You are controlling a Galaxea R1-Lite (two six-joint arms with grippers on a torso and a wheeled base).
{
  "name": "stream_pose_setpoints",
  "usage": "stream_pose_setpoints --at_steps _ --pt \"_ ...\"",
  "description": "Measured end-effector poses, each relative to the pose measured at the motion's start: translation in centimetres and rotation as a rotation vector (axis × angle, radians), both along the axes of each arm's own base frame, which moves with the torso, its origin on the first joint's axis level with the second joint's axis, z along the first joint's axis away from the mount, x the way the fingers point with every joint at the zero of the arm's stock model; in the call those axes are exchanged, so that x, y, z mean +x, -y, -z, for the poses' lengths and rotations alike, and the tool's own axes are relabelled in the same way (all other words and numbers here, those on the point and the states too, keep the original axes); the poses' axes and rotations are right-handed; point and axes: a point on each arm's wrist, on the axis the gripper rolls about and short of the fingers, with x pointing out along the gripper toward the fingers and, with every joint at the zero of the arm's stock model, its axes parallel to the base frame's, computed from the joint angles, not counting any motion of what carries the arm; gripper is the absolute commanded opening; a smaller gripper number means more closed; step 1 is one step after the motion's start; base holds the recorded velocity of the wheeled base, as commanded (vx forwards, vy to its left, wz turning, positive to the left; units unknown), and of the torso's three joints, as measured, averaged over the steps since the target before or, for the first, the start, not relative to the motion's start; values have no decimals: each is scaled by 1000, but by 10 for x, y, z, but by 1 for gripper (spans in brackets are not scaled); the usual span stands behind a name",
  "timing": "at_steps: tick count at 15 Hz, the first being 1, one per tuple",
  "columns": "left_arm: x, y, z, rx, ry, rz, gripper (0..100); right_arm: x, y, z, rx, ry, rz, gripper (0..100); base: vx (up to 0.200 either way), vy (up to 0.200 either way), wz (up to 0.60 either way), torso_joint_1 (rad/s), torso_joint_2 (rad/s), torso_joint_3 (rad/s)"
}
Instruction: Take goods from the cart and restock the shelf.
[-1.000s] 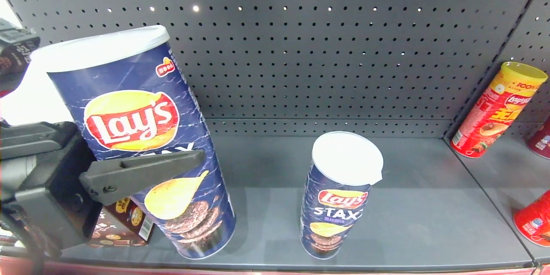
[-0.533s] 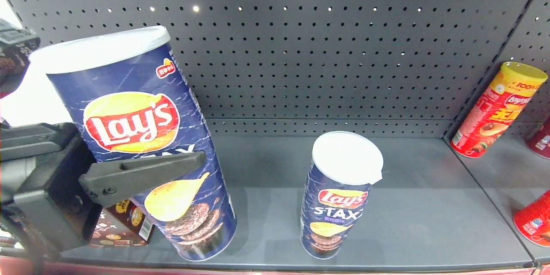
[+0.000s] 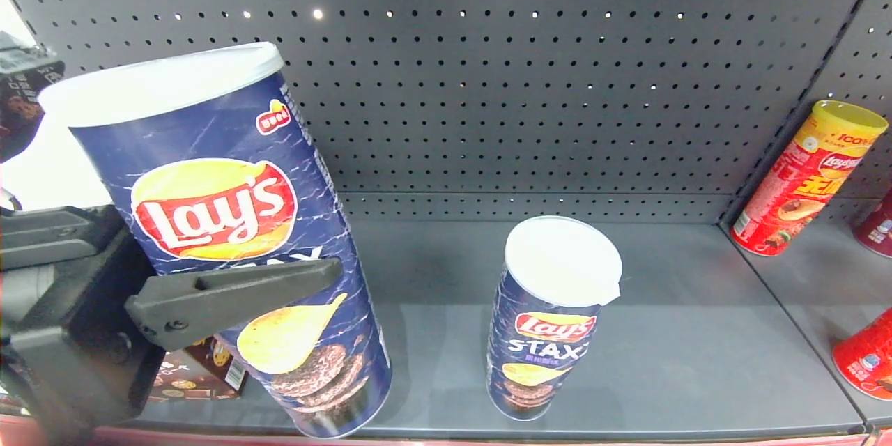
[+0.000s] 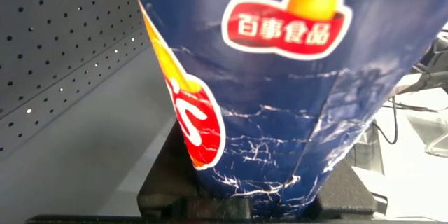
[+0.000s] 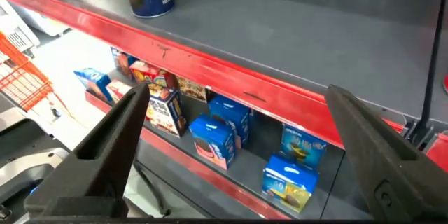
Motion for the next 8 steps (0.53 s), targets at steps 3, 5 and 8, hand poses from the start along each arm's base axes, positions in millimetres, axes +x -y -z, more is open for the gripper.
stream_pose_setpoints --at_steps 3,5,8 --pt "-1 0 1 1 -4 37 0 0 0 0 0 -1 -1 100 0 0 0 0 0 0" --pt "0 -1 2 3 -9 37 0 0 0 0 0 -1 -2 100 0 0 0 0 0 0" --pt "2 -1 3 6 -15 23 0 0 0 0 0 -1 -3 100 0 0 0 0 0 0"
